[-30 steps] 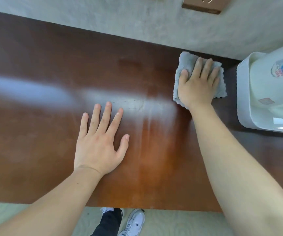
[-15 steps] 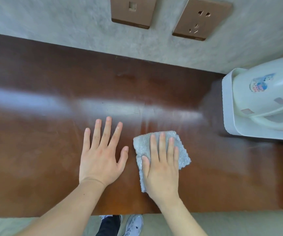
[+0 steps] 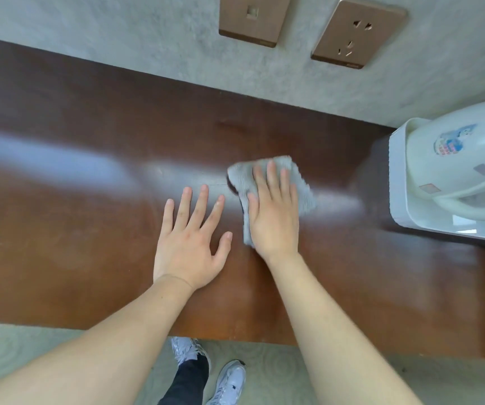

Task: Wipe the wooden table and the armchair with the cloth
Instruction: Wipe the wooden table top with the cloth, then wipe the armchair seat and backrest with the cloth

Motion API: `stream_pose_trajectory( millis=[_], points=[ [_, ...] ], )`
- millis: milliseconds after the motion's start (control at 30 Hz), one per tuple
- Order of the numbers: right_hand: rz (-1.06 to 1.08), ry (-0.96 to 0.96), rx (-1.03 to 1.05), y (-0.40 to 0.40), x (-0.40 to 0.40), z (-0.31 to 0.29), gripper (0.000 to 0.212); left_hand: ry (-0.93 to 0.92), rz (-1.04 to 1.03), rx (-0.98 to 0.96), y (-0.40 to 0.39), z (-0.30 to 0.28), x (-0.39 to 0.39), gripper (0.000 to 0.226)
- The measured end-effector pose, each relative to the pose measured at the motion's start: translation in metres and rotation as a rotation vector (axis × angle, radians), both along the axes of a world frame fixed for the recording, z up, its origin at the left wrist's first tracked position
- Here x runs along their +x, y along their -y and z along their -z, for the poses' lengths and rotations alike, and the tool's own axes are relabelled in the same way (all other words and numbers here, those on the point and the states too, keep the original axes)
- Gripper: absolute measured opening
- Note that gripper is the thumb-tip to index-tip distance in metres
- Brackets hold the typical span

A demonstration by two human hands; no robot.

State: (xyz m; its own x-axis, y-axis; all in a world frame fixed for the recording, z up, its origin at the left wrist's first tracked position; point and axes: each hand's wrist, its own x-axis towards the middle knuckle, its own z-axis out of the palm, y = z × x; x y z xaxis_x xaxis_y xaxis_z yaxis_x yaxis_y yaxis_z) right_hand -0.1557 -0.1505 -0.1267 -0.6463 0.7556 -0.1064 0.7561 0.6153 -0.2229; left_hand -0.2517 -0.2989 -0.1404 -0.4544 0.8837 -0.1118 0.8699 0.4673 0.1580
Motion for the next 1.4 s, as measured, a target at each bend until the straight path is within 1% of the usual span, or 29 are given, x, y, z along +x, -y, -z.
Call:
stream_pose_trajectory(
  millis=[67,167,200,267,300,367,433,467,567,600,667,700,767,833,867,900,933,1000,1067,1100,1167,1200,1267,1333,1400],
  points=[
    [0.035,-0.059,-0.104,0.041,0.033,-0.008,0.051,0.07,0.013,0.003,0.002,-0.007,-0.002,0.066],
    [0.041,-0.132,-0.3,0.082,0.073,-0.024,0.048,0.268,-0.023,0.014,0.005,-0.025,-0.008,0.069],
    [0.087,-0.173,-0.404,0.085,0.081,-0.033,0.045,0.338,-0.032,0.011,0.004,-0.03,-0.011,0.069],
    [0.309,-0.25,-0.638,0.08,0.083,-0.061,0.033,0.516,-0.06,0.007,0.003,-0.042,-0.018,0.057],
    [0.411,-0.322,-0.736,0.076,0.083,-0.076,0.026,0.632,-0.1,0.013,0.002,-0.051,-0.019,0.049],
    [0.497,-0.5,-0.849,0.071,0.079,-0.108,0.022,0.825,-0.141,0.053,0.004,-0.075,-0.017,0.04],
    [0.504,-0.633,-0.984,0.07,0.079,-0.14,0.02,0.901,-0.114,0.141,0.011,-0.105,-0.003,0.038],
    [0.482,-0.673,-1.08,0.072,0.08,-0.154,0.021,0.937,-0.116,0.217,0.017,-0.122,0.005,0.036],
    [0.354,-0.695,-1.389,0.082,0.092,-0.187,0.037,1.026,-0.182,0.442,0.041,-0.168,0.033,0.026],
    [0.316,-0.679,-1.473,0.086,0.097,-0.197,0.04,1.022,-0.211,0.502,0.051,-0.182,0.042,0.02],
    [0.238,-0.634,-1.554,0.098,0.107,-0.215,0.043,0.98,-0.311,0.62,0.073,-0.207,0.061,0.005],
    [0.177,-0.616,-1.556,0.104,0.11,-0.224,0.043,0.952,-0.374,0.677,0.085,-0.219,0.071,0.007],
    [0.074,-0.583,-1.5,0.115,0.119,-0.241,0.042,0.891,-0.506,0.756,0.11,-0.245,0.094,0.019],
    [0.032,-0.591,-1.518,0.122,0.13,-0.259,0.056,0.843,-0.587,0.824,0.136,-0.27,0.117,0.03],
    [-0.034,-0.583,-1.562,0.125,0.137,-0.268,0.063,0.83,-0.618,0.856,0.149,-0.278,0.131,0.031],
    [-0.152,-0.554,-1.606,0.131,0.144,-0.276,0.066,0.805,-0.655,0.884,0.162,-0.286,0.146,0.028],
    [-0.293,-0.504,-1.609,0.137,0.151,-0.283,0.065,0.772,-0.699,0.91,0.175,-0.293,0.161,0.026],
    [-0.516,-0.41,-1.513,0.154,0.16,-0.296,0.057,0.722,-0.79,0.953,0.201,-0.304,0.191,0.028],
    [-0.664,-0.337,-1.431,0.175,0.165,-0.304,0.045,0.698,-0.866,0.973,0.227,-0.313,0.222,0.029],
    [-0.716,-0.303,-1.424,0.187,0.168,-0.307,0.039,0.691,-0.893,0.987,0.24,-0.318,0.237,0.028],
    [-0.784,-0.234,-1.444,0.214,0.175,-0.316,0.033,0.645,-0.948,1.007,0.269,-0.325,0.265,0.027],
    [-0.799,-0.212,-1.458,0.228,0.178,-0.319,0.034,0.596,-0.989,1.003,0.285,-0.33,0.278,0.029],
    [-0.816,-0.182,-1.482,0.261,0.185,-0.323,0.043,0.496,-1.088,0.985,0.317,-0.337,0.303,0.04],
    [-0.83,-0.169,-1.507,0.297,0.192,-0.326,0.053,0.439,-1.167,0.97,0.352,-0.343,0.325,0.053],
    [-0.821,-0.192,-1.538,0.334,0.202,-0.329,0.052,0.459,-1.169,0.976,0.389,-0.349,0.349,0.063]
  ],
)
